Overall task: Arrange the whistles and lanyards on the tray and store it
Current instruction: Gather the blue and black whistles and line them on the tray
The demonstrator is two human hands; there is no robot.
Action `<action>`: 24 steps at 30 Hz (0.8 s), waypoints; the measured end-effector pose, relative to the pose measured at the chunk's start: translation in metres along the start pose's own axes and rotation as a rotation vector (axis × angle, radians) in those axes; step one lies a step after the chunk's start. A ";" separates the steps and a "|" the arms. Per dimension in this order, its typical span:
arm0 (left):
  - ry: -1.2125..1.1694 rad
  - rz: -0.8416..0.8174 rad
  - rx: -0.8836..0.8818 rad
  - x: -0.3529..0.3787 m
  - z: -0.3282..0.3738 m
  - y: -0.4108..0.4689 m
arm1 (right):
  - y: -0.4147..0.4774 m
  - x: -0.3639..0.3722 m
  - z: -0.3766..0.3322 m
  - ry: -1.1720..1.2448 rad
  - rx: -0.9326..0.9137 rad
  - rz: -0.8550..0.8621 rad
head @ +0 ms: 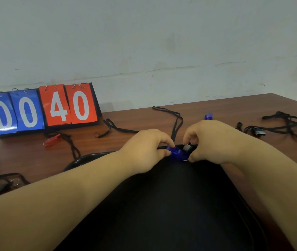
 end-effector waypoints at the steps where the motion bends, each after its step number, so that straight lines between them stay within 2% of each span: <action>1: -0.012 0.003 -0.004 0.000 0.001 0.000 | 0.000 0.000 0.001 -0.002 0.004 -0.007; 11: -0.075 0.022 -0.003 0.005 0.005 0.001 | 0.006 0.003 0.015 0.074 0.002 0.030; 24: -0.131 0.030 -0.049 0.012 -0.001 0.002 | 0.004 0.002 0.016 0.094 -0.015 -0.003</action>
Point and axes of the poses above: each hand's wrist, its own y-axis towards the middle knuckle, its own x-axis out of the palm, z = x × y, the point moved 3 cm from there along y, towards the middle knuckle, and after that the axes turned 3 degrees about z, right-handed, at the moved point
